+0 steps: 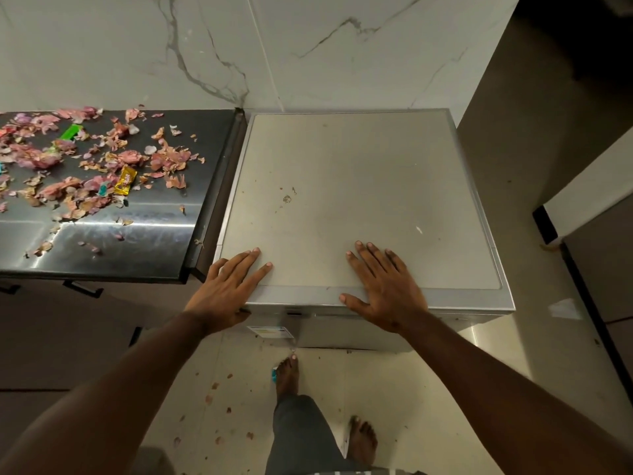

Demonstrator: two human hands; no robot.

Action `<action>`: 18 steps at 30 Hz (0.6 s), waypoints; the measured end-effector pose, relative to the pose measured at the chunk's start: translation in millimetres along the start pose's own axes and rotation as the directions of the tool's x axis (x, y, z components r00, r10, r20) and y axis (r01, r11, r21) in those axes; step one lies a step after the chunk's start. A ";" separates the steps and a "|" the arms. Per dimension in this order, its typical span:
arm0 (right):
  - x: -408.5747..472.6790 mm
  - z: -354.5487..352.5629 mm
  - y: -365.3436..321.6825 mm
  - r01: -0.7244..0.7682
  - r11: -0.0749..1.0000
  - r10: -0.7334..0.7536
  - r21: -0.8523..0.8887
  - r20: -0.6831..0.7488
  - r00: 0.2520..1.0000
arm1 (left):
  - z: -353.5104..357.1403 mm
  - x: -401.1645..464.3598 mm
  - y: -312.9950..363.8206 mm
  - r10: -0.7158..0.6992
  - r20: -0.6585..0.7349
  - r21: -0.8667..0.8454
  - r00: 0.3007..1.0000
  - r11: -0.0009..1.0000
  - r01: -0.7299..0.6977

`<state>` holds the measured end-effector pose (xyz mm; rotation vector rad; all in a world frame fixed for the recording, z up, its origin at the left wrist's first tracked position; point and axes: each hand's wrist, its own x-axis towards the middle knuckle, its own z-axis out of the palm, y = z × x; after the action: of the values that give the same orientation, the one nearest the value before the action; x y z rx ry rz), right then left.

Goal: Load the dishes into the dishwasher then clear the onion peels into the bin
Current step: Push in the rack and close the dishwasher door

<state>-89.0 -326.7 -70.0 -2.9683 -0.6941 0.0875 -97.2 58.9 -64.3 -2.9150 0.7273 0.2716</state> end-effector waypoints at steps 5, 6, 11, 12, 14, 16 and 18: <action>-2.8 -0.2 2.4 -0.004 1.000 0.004 -0.001 -0.005 1.000 | -1.1 1.0 5.5 0.016 -0.006 0.024 1.000 1.000 -0.016; -3.2 -0.3 2.4 -0.004 1.000 0.004 0.002 -0.006 1.000 | -1.3 0.1 7.5 0.016 -0.009 0.045 1.000 0.999 -0.016; -3.3 -0.4 2.9 -0.003 1.000 0.002 -0.001 -0.011 1.000 | -2.2 -3.6 12.5 0.019 -0.023 0.086 1.000 0.996 -0.017; -2.9 -0.7 2.9 -0.003 1.000 0.003 0.002 -0.014 1.000 | -2.8 -3.8 12.8 0.012 -0.019 0.083 1.000 0.997 -0.010; -2.5 -1.1 1.9 -0.003 1.000 0.003 0.010 -0.013 1.000 | -4.5 -4.2 12.8 -0.004 -0.010 0.065 1.000 0.998 0.005; -2.5 -1.3 0.3 -0.001 1.000 0.001 0.011 -0.007 1.000 | -5.3 -4.7 12.6 -0.016 -0.013 0.036 1.000 0.999 0.016; -2.0 -2.0 -1.4 -0.001 1.000 0.001 0.007 -0.007 1.000 | -6.1 -4.5 12.3 -0.028 -0.026 0.005 0.999 1.000 0.028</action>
<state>-91.3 -326.5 -67.9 -2.9606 -0.6903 0.0790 -106.1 49.1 -58.3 -2.9263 0.6896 0.2291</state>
